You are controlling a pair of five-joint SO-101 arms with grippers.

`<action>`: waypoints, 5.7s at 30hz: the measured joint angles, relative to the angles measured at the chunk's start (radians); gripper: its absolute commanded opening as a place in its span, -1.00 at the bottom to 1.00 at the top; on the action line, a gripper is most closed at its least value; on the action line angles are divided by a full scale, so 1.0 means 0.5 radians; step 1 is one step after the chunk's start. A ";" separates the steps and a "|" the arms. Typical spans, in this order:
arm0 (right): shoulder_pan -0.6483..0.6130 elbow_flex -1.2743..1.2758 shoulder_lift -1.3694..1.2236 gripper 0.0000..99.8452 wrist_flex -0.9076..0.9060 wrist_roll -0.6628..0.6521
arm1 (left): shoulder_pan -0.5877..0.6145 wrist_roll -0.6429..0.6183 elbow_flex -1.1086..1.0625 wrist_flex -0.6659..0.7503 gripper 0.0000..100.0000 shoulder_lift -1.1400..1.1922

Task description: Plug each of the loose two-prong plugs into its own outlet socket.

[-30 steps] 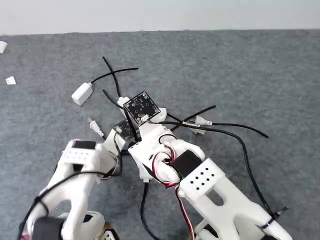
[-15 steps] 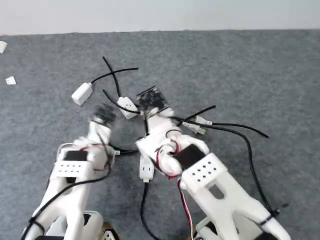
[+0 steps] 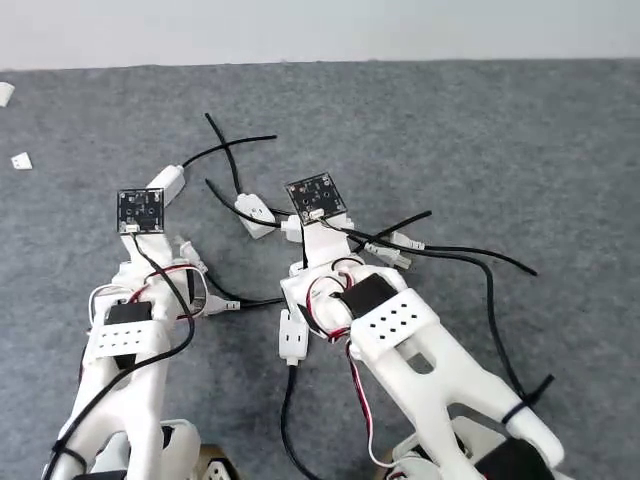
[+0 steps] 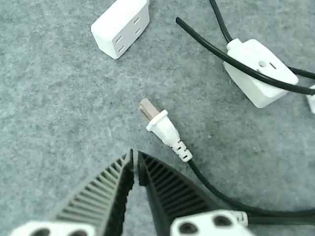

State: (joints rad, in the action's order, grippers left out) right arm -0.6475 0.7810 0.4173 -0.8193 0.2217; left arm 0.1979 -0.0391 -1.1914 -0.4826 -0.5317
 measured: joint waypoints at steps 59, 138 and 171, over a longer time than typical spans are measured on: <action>-0.199 -0.298 -0.605 -0.60 -0.163 -0.104 | 0.046 0.000 0.000 0.000 -0.98 0.000; 3.710 -1.946 -1.494 -0.97 -1.240 -1.175 | -0.061 -0.003 -0.043 -0.031 -0.80 0.000; 2.802 0.411 0.150 -0.98 -0.611 -0.875 | -0.660 0.334 0.844 -0.850 -0.64 0.549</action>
State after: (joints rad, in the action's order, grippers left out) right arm 0.7534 0.9866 0.4925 -1.1247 -0.2156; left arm -0.1320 0.1281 -0.7695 -0.9076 -0.2570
